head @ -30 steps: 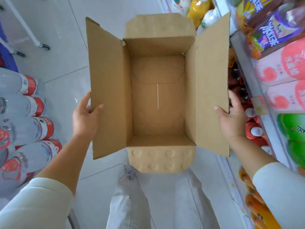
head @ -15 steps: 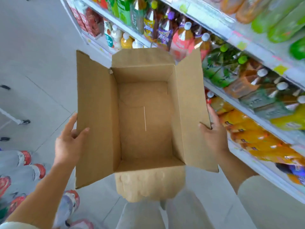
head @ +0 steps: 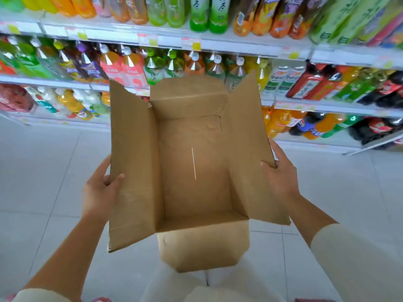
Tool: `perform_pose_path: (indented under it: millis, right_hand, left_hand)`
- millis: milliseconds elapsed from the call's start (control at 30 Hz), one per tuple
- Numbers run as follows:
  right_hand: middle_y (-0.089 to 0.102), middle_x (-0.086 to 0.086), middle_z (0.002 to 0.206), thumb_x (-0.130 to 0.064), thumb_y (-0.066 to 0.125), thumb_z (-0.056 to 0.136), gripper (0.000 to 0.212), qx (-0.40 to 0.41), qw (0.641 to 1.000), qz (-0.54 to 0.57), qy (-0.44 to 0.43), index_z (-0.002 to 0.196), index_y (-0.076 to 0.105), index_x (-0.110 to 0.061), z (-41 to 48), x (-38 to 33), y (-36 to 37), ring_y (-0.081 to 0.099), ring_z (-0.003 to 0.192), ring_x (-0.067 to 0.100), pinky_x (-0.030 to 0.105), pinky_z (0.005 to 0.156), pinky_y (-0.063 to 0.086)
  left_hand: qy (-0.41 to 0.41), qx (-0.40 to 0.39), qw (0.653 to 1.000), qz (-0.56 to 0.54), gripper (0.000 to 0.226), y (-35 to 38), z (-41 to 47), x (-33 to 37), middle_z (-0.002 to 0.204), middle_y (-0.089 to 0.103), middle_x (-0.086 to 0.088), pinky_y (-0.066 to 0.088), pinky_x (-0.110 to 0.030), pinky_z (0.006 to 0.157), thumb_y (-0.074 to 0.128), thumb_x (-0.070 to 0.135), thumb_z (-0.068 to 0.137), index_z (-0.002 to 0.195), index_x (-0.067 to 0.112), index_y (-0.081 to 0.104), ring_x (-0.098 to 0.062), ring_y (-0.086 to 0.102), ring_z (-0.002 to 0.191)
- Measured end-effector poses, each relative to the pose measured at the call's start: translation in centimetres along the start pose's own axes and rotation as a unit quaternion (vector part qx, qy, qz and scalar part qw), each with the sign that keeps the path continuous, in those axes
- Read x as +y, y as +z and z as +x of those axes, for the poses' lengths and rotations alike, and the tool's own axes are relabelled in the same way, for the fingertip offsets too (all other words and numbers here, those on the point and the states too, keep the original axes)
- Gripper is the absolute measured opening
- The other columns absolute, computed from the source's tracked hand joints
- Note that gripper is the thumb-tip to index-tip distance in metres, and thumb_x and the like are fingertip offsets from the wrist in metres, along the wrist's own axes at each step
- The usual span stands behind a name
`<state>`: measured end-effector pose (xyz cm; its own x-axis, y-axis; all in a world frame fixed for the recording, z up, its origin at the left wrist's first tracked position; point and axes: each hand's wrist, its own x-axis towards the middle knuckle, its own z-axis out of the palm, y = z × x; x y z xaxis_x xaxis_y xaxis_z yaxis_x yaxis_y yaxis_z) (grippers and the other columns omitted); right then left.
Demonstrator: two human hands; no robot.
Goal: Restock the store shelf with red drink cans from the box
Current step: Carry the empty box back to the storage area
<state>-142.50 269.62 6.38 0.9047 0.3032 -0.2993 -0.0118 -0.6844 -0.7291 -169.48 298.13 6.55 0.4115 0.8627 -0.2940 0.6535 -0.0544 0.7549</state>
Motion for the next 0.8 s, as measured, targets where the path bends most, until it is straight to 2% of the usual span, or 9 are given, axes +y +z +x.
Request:
perform_pose_path:
  millis: [100, 167, 267, 400, 467, 567, 700, 800]
  right_hand:
    - [0.065, -0.001, 0.103, -0.024, 0.054, 0.096, 0.059, 0.055, 0.997, 0.004, 0.048, 0.145, 0.031, -0.048, -1.9, 2.9, -3.7, 0.062, 0.095, 0.021, 0.035, 0.093, 0.050]
    - [0.068, -0.001, 0.110, -0.025, 0.054, 0.095, 0.059, 0.087, 0.993, 0.014, 0.084, 0.143, 0.031, -0.052, -3.2, 5.2, -5.5, 0.063, 0.099, 0.023, 0.042, 0.097, 0.050]
    - [0.071, -0.002, 0.103, -0.026, 0.054, 0.095, 0.060, 0.147, 0.978, 0.051, 0.141, 0.139, 0.030, -0.060, -5.7, 7.8, -7.7, 0.066, 0.093, 0.021, 0.044, 0.093, 0.053]
    - [0.071, -0.003, 0.101, -0.025, 0.054, 0.096, 0.059, 0.233, 0.950, 0.072, 0.195, 0.138, 0.030, -0.059, -9.3, 10.6, -9.6, 0.067, 0.088, 0.020, 0.042, 0.086, 0.057]
    - [0.071, -0.005, 0.097, -0.025, 0.054, 0.097, 0.060, 0.271, 0.932, 0.086, 0.223, 0.136, 0.029, -0.062, -10.8, 12.1, -10.3, 0.067, 0.084, 0.017, 0.040, 0.083, 0.058]
    - [0.071, -0.007, 0.097, -0.024, 0.054, 0.096, 0.061, 0.319, 0.903, 0.107, 0.266, 0.134, 0.028, -0.064, -12.7, 14.0, -11.6, 0.067, 0.082, 0.014, 0.038, 0.078, 0.058]
    - [0.069, -0.007, 0.114, -0.024, 0.055, 0.097, 0.060, 0.385, 0.863, 0.125, 0.301, 0.137, 0.029, -0.060, -14.5, 16.4, -13.5, 0.067, 0.088, 0.015, 0.037, 0.077, 0.059]
    - [0.067, -0.006, 0.118, -0.025, 0.056, 0.097, 0.060, 0.428, 0.827, 0.132, 0.338, 0.138, 0.028, -0.059, -15.3, 18.2, -15.5, 0.067, 0.089, 0.016, 0.038, 0.077, 0.059]
  left_hand:
    - [0.031, -0.057, 0.998, 0.010, 0.055, 3.2, 0.1, 2.0, 0.083, 0.074, -0.007, 0.053, -0.033, 0.064, 0.063, 0.017, 0.094, 0.134, 0.051, 0.049, -0.028, 0.067, 0.073]
    - [0.058, -0.088, 0.994, 0.016, 0.055, 5.6, 0.6, 3.3, 0.078, 0.072, -0.008, 0.053, -0.036, 0.064, 0.064, 0.019, 0.093, 0.132, 0.054, 0.049, -0.031, 0.065, 0.070]
    - [0.112, -0.140, 0.983, 0.035, 0.056, 9.1, 1.3, 5.8, 0.073, 0.071, -0.006, 0.052, -0.031, 0.060, 0.064, 0.019, 0.093, 0.133, 0.054, 0.049, -0.024, 0.063, 0.064]
    - [0.163, -0.225, 0.959, 0.045, 0.059, 14.2, 1.9, 9.7, 0.087, 0.069, -0.022, 0.054, -0.035, 0.067, 0.065, 0.020, 0.092, 0.132, 0.059, 0.047, -0.028, 0.064, 0.069]
    - [0.196, -0.262, 0.943, 0.050, 0.058, 16.9, 1.7, 11.6, 0.088, 0.068, -0.025, 0.058, -0.043, 0.072, 0.065, 0.022, 0.090, 0.133, 0.058, 0.048, -0.037, 0.066, 0.072]
    - [0.242, -0.319, 0.913, 0.074, 0.059, 21.4, 1.1, 14.7, 0.074, 0.064, -0.021, 0.058, -0.037, 0.068, 0.065, 0.019, 0.091, 0.136, 0.053, 0.049, -0.036, 0.065, 0.068]
    - [0.305, -0.383, 0.867, 0.094, 0.060, 27.7, -0.8, 19.0, 0.095, 0.072, -0.017, 0.057, -0.053, 0.081, 0.064, 0.031, 0.082, 0.130, 0.063, 0.048, -0.037, 0.070, 0.087]
    - [0.358, -0.412, 0.832, 0.104, 0.057, 32.9, -3.4, 22.5, 0.098, 0.074, -0.011, 0.057, -0.047, 0.082, 0.066, 0.024, 0.087, 0.120, 0.068, 0.048, -0.033, 0.070, 0.084]
